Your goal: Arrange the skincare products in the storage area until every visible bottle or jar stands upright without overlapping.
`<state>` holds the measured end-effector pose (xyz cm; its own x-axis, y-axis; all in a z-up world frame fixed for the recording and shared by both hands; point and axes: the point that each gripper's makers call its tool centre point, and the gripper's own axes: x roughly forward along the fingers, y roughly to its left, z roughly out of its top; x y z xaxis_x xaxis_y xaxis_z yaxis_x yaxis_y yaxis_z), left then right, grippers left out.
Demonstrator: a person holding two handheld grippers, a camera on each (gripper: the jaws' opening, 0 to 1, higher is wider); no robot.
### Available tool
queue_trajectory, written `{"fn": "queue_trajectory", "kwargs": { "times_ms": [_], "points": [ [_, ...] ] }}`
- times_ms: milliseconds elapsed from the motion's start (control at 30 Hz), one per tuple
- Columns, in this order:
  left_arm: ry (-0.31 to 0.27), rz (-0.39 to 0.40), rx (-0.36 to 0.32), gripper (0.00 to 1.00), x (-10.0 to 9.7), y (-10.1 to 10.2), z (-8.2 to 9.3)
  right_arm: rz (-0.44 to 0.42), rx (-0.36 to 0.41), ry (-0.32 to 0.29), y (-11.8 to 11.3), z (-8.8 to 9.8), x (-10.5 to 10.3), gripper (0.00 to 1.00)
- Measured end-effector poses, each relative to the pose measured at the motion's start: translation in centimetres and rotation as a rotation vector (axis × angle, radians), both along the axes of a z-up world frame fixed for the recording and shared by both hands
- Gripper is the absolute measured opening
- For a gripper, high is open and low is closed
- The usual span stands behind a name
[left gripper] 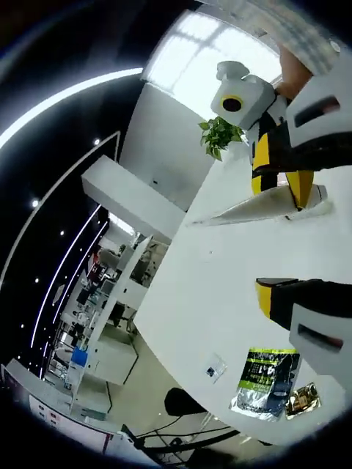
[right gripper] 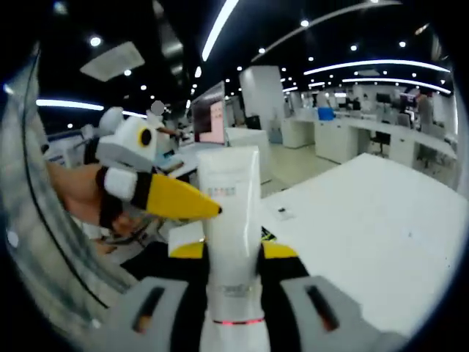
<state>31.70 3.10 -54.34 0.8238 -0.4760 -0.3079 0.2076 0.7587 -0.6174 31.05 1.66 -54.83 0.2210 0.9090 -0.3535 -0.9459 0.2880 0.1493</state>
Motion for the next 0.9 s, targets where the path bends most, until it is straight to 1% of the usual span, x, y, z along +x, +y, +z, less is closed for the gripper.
{"fn": "queue_trajectory", "kwargs": {
  "times_ms": [67,133,200,233,300,367,500,767,833,900],
  "points": [
    [0.004,-0.012,-0.012,0.56,-0.2,-0.4,0.0,0.004,-0.001,-0.011,0.1,0.2,-0.2,0.24],
    [0.011,-0.026,-0.03,0.5,-0.5,-0.7,-0.1,0.018,-0.004,-0.033,0.2,0.4,-0.5,0.25],
    [0.018,-0.03,-0.041,0.46,-0.7,-0.9,-0.2,0.028,-0.008,-0.042,0.4,0.5,-0.7,0.25],
    [0.022,-0.03,-0.045,0.45,-0.7,-0.9,-0.3,0.039,-0.018,-0.066,0.6,0.5,-0.9,0.25],
    [0.03,-0.037,-0.058,0.4,-0.9,-1.0,-0.4,0.056,-0.021,-0.079,1.0,0.7,-1.2,0.25],
    [0.026,-0.045,-0.088,0.36,-1.1,-1.2,-0.1,0.065,-0.026,-0.09,1.2,0.8,-1.4,0.25],
    [0.015,-0.052,-0.095,0.29,-1.2,-1.3,0.2,0.082,-0.03,-0.096,1.7,0.7,-1.7,0.25],
    [0.019,-0.05,-0.106,0.27,-1.5,-1.1,0.2,0.101,-0.034,-0.09,2.0,0.6,-2.1,0.25],
    [0.019,-0.055,-0.113,0.24,-1.6,-1.2,0.2,0.106,-0.037,-0.088,2.1,0.6,-2.2,0.25],
    [0.019,-0.052,-0.114,0.24,-1.6,-1.2,0.2,0.107,-0.039,-0.088,2.1,0.5,-2.3,0.25]
  ]
}}
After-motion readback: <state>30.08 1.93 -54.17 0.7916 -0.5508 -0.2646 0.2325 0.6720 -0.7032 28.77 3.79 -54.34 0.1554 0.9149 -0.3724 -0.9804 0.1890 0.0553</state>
